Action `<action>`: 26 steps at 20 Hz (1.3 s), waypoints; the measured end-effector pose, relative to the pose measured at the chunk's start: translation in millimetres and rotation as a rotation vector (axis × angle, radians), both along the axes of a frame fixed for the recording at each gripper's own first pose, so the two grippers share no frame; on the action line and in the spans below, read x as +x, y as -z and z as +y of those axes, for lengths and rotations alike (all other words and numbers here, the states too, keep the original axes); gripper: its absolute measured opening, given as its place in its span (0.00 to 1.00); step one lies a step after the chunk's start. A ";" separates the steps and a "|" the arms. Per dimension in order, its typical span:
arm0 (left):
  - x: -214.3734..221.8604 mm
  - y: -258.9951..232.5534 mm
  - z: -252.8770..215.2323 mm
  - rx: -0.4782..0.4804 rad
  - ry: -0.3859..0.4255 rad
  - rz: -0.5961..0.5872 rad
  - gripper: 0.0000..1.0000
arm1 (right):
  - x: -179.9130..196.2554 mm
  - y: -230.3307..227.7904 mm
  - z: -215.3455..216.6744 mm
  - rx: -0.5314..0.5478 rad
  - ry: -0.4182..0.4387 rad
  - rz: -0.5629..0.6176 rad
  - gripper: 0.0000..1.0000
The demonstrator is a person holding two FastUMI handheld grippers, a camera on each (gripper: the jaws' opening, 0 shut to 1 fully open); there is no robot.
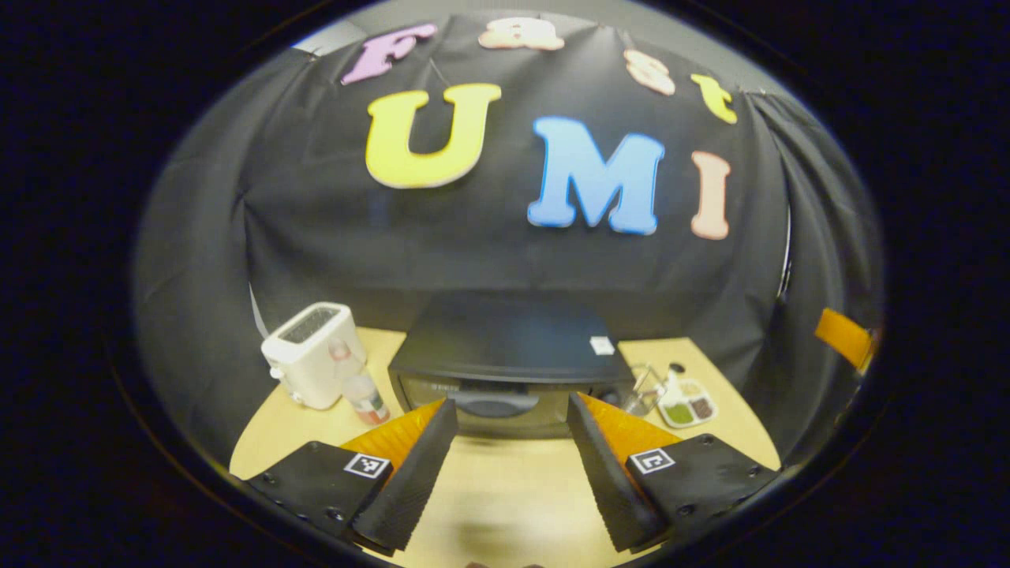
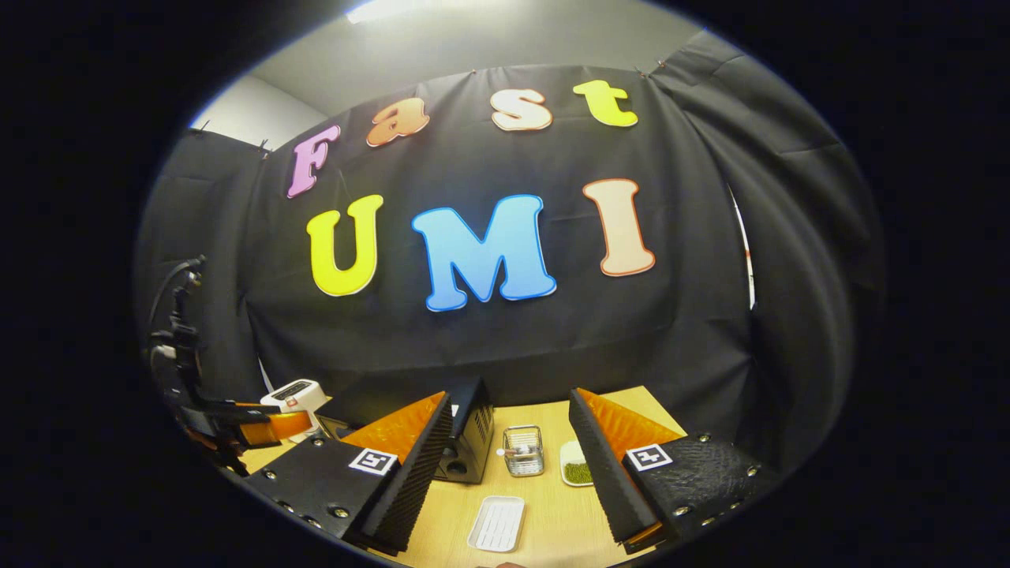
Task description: Open the electric oven with the left hand, put the food in, and close the electric oven.
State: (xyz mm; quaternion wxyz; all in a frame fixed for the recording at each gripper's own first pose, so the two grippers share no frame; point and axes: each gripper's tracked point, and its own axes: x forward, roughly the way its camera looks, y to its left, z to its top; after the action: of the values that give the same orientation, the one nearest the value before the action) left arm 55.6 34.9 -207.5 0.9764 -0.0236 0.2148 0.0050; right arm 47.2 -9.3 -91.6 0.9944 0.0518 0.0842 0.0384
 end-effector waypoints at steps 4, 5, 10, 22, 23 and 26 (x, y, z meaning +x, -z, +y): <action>-18.6 -87.5 2.8 0.059 -0.026 -0.189 0.99 | -1.9 -39.8 16.0 -0.003 -0.046 -0.059 0.90; -21.0 -107.1 6.0 0.070 -0.038 -0.226 0.98 | -5.7 -51.0 24.6 0.008 -0.063 -0.068 0.90; -40.5 -146.5 9.8 0.057 0.010 -0.277 0.98 | -28.4 -86.2 53.7 0.029 -0.043 -0.120 0.90; -70.8 -164.2 47.6 -0.044 0.090 -0.320 0.94 | -69.1 -110.4 104.9 -0.034 0.037 -0.158 0.90; -72.5 -165.8 50.2 -0.052 0.096 -0.324 0.98 | -70.3 -111.7 109.3 -0.037 0.039 -0.160 0.90; -78.1 -170.0 59.0 -0.062 0.117 -0.336 0.98 | -75.5 -116.7 121.7 -0.048 0.045 -0.165 0.90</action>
State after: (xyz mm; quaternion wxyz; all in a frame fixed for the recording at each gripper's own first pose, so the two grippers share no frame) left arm -22.4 93.8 -37.5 0.9959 -0.0417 0.0498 -0.0623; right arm -28.3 112.4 25.0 0.9995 0.0265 0.0017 0.0182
